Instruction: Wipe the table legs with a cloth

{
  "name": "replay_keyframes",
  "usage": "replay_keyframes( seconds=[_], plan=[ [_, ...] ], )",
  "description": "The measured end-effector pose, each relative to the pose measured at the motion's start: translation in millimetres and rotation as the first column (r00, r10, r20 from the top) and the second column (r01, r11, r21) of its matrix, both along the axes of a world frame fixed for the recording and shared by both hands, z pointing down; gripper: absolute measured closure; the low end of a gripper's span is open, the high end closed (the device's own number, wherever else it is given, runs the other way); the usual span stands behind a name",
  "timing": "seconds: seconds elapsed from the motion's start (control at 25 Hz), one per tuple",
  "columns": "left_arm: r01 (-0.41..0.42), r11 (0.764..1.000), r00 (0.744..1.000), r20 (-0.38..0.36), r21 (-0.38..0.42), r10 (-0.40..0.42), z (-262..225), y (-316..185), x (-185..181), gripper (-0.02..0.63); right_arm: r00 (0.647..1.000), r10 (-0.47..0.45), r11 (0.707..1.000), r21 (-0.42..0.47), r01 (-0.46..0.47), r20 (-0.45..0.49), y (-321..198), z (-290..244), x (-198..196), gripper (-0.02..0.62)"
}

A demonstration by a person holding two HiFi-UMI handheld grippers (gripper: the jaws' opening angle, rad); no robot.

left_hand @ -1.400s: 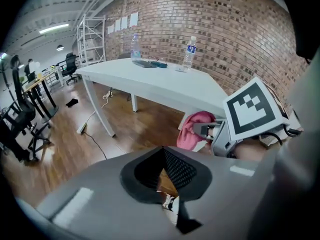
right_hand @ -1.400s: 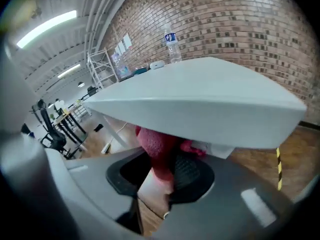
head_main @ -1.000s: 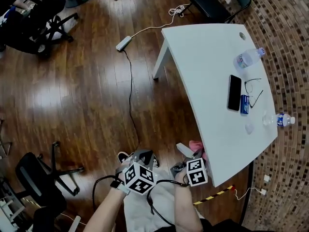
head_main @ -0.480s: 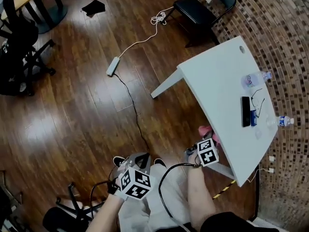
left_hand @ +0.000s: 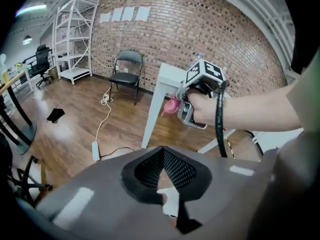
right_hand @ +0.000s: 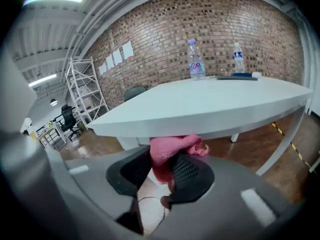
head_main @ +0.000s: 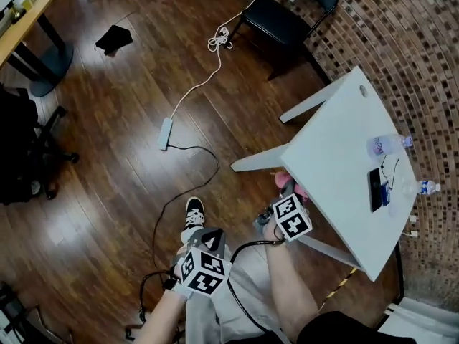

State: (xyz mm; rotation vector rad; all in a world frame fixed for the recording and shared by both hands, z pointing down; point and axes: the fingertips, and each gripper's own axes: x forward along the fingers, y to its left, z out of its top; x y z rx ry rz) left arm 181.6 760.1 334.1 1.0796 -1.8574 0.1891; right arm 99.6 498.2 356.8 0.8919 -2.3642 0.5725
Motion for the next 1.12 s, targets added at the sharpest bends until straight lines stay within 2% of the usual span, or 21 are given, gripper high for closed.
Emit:
replay_keyframes(
  seconds=[0.2, 0.36, 0.48, 0.64, 0.88, 1.0, 1.12],
  plan=[
    [0.036, 0.999, 0.998, -0.048, 0.015, -0.036, 6.9, 9.5, -84.7, 0.606, 0.994, -0.109, 0.993, -0.058, 0.107, -0.025, 56.4, -3.1, -60.7, 0.494],
    [0.037, 0.999, 0.998, -0.055, 0.020, -0.036, 16.8, 16.9, -137.4, 0.606, 0.990, -0.106, 0.992, -0.081, 0.098, -0.093, 62.3, 21.3, -91.2, 0.494],
    [0.040, 0.998, 0.995, -0.096, 0.043, -0.035, 31.8, 24.5, -154.3, 0.606, 0.983, -0.082, 0.993, -0.093, 0.068, -0.165, 63.9, 52.1, -90.6, 0.494],
    [0.005, 0.997, 0.989, -0.146, 0.075, 0.006, 59.9, 28.4, -170.3, 0.606, 0.968, -0.071, 0.994, -0.101, 0.048, -0.241, 63.3, 101.6, -94.8, 0.492],
    [-0.045, 0.994, 0.972, -0.225, 0.104, 0.068, 123.7, 33.3, -193.1, 0.606, 0.930, -0.016, 0.994, -0.106, -0.025, -0.368, 61.4, 202.5, -89.4, 0.491],
    [-0.083, 0.989, 0.967, -0.228, 0.121, 0.109, 152.4, 36.7, -205.7, 0.606, 0.905, -0.010, 0.995, -0.094, -0.033, -0.426, 59.6, 261.9, -85.0, 0.489],
    [-0.140, 0.983, 0.965, -0.206, 0.122, 0.163, 184.8, 41.8, -221.1, 0.606, 0.882, -0.049, 0.994, -0.106, -0.001, -0.469, 63.3, 320.4, -85.9, 0.489]
  ],
)
